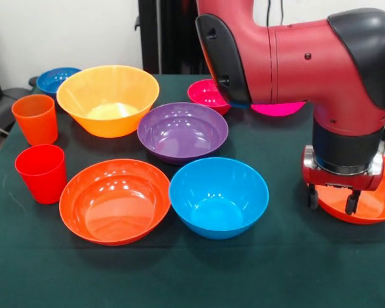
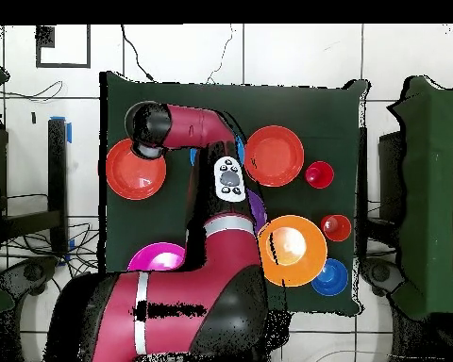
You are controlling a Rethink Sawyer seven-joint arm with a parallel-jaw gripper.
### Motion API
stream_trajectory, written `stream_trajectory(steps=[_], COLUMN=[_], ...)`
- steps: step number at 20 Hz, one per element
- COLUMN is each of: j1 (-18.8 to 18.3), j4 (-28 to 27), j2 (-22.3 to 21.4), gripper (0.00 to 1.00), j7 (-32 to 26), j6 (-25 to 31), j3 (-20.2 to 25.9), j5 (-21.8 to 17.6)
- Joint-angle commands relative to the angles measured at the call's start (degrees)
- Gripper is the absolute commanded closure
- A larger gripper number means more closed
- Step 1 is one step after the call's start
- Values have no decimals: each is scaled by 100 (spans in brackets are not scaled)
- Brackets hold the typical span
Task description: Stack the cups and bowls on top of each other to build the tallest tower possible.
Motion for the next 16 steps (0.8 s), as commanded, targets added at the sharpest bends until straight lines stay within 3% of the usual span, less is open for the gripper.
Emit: stream_trajectory(steps=[1,7,16], j1=[-36,26,137], j4=[-80,-352,-379], j2=[113,501,689], gripper=[0,0,0], j7=[-133,-64,112], j6=[-336,-550,-789], j3=[327,445,466], j5=[-299,-240,-182])
